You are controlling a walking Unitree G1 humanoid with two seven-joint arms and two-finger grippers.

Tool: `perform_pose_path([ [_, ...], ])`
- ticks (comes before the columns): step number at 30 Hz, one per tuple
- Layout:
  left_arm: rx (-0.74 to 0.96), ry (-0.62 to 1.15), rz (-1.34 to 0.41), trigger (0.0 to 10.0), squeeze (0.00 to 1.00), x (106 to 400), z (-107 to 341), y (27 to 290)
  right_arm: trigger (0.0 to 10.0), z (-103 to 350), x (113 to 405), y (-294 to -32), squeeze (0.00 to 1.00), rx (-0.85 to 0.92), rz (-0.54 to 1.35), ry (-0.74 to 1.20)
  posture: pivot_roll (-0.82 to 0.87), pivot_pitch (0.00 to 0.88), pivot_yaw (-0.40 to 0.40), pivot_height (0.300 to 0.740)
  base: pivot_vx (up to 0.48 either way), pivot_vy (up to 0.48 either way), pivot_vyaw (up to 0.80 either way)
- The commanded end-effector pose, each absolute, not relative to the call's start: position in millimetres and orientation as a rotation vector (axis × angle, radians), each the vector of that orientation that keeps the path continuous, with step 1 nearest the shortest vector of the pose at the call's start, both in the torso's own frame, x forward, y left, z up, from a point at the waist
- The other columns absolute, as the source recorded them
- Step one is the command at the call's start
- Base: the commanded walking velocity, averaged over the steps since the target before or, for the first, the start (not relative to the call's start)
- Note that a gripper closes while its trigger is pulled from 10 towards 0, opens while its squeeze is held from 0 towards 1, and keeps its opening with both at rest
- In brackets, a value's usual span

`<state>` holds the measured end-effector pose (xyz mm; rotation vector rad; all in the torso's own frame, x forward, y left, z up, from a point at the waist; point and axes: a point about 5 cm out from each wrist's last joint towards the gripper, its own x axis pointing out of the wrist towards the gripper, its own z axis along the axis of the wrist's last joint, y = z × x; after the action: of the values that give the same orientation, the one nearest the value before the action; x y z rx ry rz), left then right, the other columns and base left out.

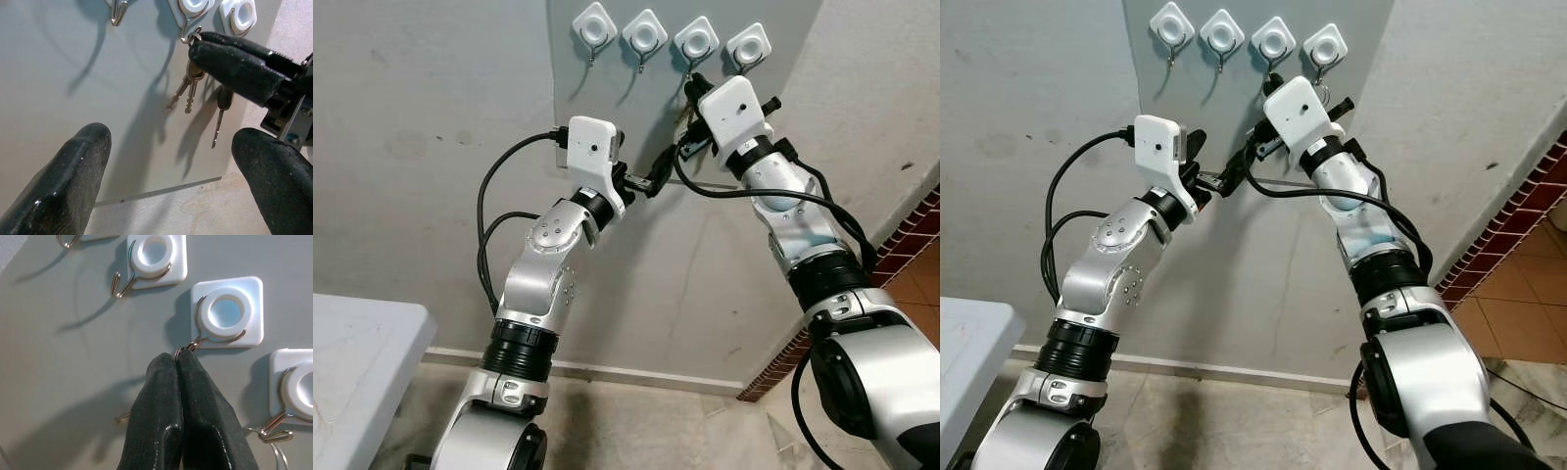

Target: Hang keys on a hook

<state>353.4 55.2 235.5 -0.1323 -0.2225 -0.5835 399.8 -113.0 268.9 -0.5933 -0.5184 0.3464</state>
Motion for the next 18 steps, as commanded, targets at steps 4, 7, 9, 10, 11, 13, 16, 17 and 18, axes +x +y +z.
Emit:
perform_pose_path([
  [4,-0.132,-0.242,-0.586,10.0,0.0,352.5,244.1,52.7,10.0,261.5,401.6,-117.0,0.0,-0.581,0.334,-0.48,0.08,0.041,-0.059,0.74,0.0,0.0,0.0],
  [7,-0.134,-0.241,-0.584,10.0,0.0,352.5,244.0,53.1,10.0,261.4,402.2,-117.4,0.11,-0.553,0.333,-0.472,0.08,0.042,-0.06,0.74,0.0,0.0,0.0],
  [9,-0.136,-0.239,-0.582,10.0,0.0,352.5,243.7,53.6,10.0,261.6,402.3,-117.4,1.0,-0.517,0.341,-0.469,0.08,0.043,-0.06,0.74,0.0,0.0,0.0],
  [10,-0.136,-0.239,-0.581,10.0,0.0,352.4,243.7,53.7,10.0,261.6,402.3,-117.5,1.0,-0.501,0.344,-0.468,0.08,0.044,-0.061,0.74,0.0,0.0,0.0],
  [11,-0.137,-0.239,-0.58,10.0,0.0,352.4,243.6,53.8,10.0,262.0,402.4,-118.1,1.0,-0.481,0.339,-0.469,0.08,0.044,-0.061,0.74,0.0,0.0,0.0],
  [13,-0.137,-0.238,-0.574,10.0,0.0,352.6,243.3,54.6,10.0,261.8,402.3,-118.8,1.0,-0.424,0.341,-0.467,0.09,0.045,-0.062,0.74,0.0,0.0,0.0],
  [16,-0.137,-0.235,-0.568,10.0,0.0,352.8,242.5,55.4,10.0,260.7,402.1,-120.3,1.0,-0.363,0.332,-0.466,0.09,0.047,-0.062,0.74,0.0,0.0,0.0],
  [17,-0.137,-0.235,-0.567,10.0,0.0,352.8,242.5,55.5,10.0,260.3,402.2,-120.8,1.0,-0.346,0.329,-0.464,0.09,0.049,-0.065,0.74,0.0,0.0,0.0],
  [18,-0.136,-0.233,-0.564,10.0,0.0,352.7,241.9,55.8,10.0,258.8,401.9,-121.9,1.0,-0.308,0.327,-0.462,0.09,0.052,-0.065,0.74,0.0,0.0,0.0],
])
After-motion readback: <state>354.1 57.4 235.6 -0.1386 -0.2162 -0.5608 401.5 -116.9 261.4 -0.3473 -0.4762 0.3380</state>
